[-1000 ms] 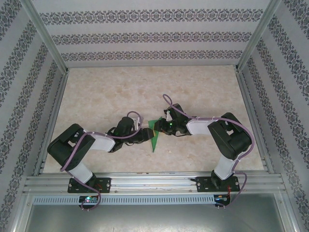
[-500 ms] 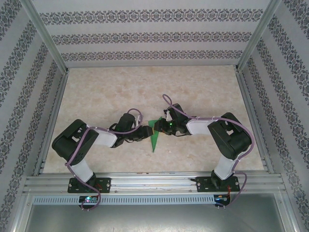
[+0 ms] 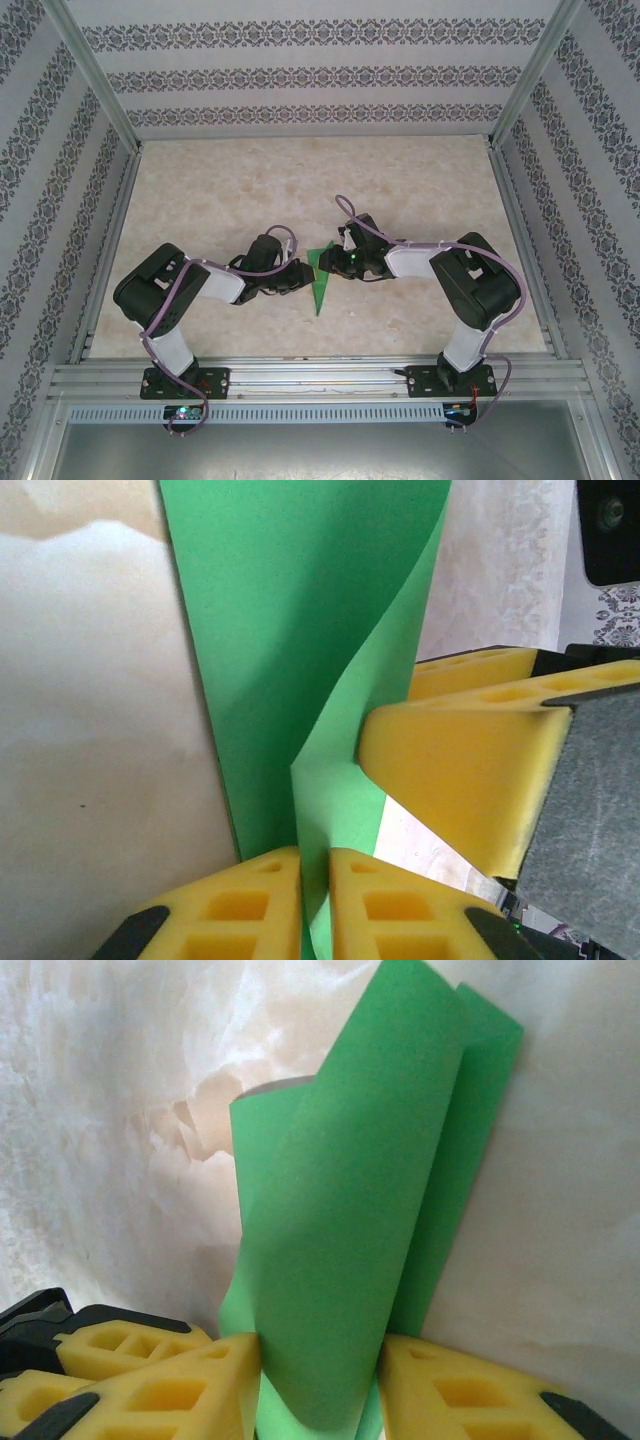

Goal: Fold a paper plane with a square sheet of paper (fold left side to right side)
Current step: Fold the wing for the fifth time at the center of the table.

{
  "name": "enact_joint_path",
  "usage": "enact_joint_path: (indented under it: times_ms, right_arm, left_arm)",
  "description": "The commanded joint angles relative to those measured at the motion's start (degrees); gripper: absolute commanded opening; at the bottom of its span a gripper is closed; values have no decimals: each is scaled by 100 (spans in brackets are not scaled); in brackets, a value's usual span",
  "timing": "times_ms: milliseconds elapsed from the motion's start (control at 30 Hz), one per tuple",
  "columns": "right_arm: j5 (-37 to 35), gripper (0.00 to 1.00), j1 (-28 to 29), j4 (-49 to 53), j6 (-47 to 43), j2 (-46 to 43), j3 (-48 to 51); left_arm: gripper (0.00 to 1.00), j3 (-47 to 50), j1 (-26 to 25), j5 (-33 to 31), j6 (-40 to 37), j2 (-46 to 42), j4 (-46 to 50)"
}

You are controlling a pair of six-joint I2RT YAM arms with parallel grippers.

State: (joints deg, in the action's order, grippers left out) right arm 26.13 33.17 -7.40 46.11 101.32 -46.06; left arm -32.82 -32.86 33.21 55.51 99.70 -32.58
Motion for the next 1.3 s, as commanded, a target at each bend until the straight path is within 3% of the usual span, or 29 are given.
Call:
enact_joint_path:
  times_ms: [0, 433, 1267]
  right_arm:
    - [-249, 38, 124, 167, -182, 325, -58]
    - [-283, 38, 146, 306, -235, 362, -139]
    - [-246, 38, 166, 344, -244, 380, -184]
  left_arm:
    - [13, -27, 52, -28, -110, 41, -107]
    - [5, 71, 57, -117, -137, -3, -22]
    - [4, -36, -39, -113, -250, 111, 94]
